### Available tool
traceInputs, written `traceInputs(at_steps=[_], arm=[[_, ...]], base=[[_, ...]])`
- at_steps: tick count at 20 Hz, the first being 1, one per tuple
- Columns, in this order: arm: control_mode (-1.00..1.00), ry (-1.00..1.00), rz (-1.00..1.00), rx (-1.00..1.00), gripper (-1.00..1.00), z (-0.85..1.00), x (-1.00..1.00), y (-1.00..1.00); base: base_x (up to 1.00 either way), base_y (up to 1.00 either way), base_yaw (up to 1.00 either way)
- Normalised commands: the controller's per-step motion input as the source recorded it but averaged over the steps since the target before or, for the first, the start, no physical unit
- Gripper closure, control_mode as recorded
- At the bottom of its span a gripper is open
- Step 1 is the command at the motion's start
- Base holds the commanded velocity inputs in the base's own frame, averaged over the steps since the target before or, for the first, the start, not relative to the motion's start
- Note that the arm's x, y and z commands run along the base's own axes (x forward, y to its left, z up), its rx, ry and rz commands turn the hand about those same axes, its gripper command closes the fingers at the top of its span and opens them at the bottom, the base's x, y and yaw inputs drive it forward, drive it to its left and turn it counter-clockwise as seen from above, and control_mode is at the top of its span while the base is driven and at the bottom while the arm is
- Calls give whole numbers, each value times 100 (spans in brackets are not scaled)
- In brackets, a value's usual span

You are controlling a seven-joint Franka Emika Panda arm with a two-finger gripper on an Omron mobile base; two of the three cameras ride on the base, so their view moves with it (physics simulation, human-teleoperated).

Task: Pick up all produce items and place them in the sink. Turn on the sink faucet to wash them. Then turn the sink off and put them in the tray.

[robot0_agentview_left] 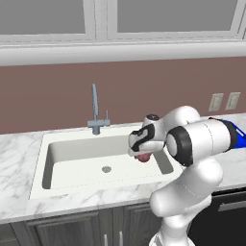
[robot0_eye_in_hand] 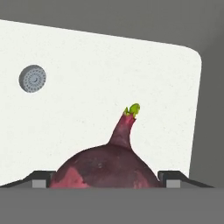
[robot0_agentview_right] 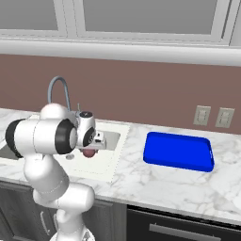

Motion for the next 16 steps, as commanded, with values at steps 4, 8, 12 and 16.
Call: traceInputs(at_steps=[4,8,12,16], arm=[[-100,-4,-1,0,100,-28,32,13],[-100,-3,-4,0,100,-31,29,4],[-100,0,-4,0,100,-26,27,0],[-100,0,-4,0,100,-21,27,0]], base=[[0,0,0],[0,0,0],[0,0,0],[0,0,0]])
